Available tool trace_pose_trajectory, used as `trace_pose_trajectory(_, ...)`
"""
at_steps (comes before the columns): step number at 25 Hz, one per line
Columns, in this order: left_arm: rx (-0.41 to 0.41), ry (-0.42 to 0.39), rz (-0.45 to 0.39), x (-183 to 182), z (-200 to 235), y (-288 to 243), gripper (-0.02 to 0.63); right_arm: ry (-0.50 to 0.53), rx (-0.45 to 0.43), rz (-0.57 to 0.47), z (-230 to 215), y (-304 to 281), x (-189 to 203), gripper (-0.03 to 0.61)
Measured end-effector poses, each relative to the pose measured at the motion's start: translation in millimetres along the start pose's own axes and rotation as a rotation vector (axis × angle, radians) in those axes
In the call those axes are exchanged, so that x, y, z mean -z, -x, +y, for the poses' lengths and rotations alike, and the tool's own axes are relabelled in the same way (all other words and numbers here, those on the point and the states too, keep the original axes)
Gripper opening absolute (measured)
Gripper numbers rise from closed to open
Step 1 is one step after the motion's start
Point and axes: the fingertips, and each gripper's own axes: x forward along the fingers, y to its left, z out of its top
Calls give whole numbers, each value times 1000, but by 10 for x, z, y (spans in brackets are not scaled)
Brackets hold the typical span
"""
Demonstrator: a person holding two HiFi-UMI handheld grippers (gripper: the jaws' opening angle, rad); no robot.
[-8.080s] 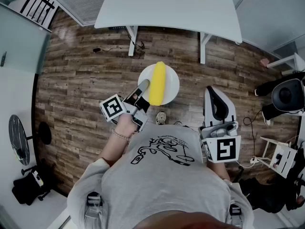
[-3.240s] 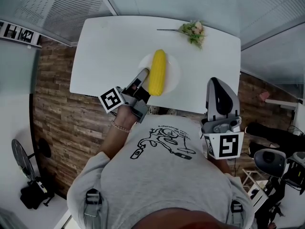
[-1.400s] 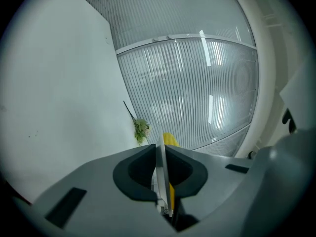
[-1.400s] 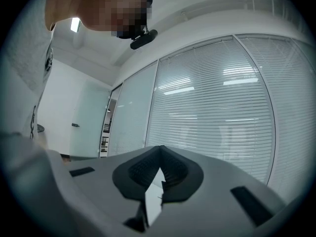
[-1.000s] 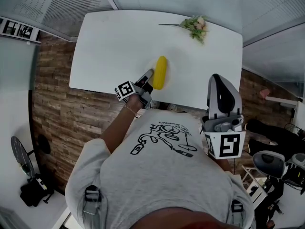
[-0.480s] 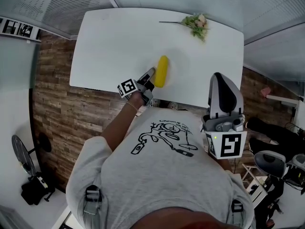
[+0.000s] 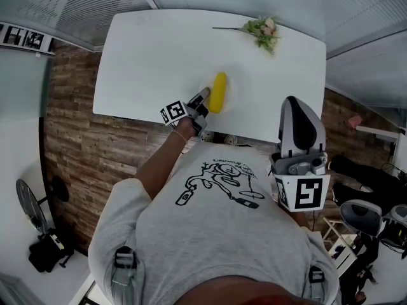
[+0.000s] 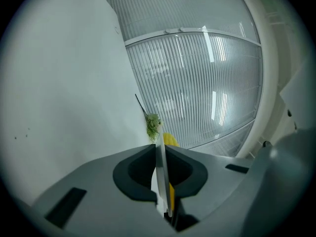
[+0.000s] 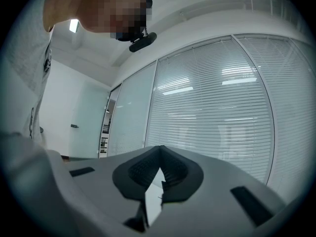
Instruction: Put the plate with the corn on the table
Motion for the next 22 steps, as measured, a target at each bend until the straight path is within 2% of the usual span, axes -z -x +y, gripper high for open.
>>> trace_pose_trajectory(7,1,-7,14,56,84,-130,35,-4,1,2,-8,2,13,6)
trace_pose_trajectory(22,-57,25,34,209,435,-248,35,-1,4,8,7,41,13,6)
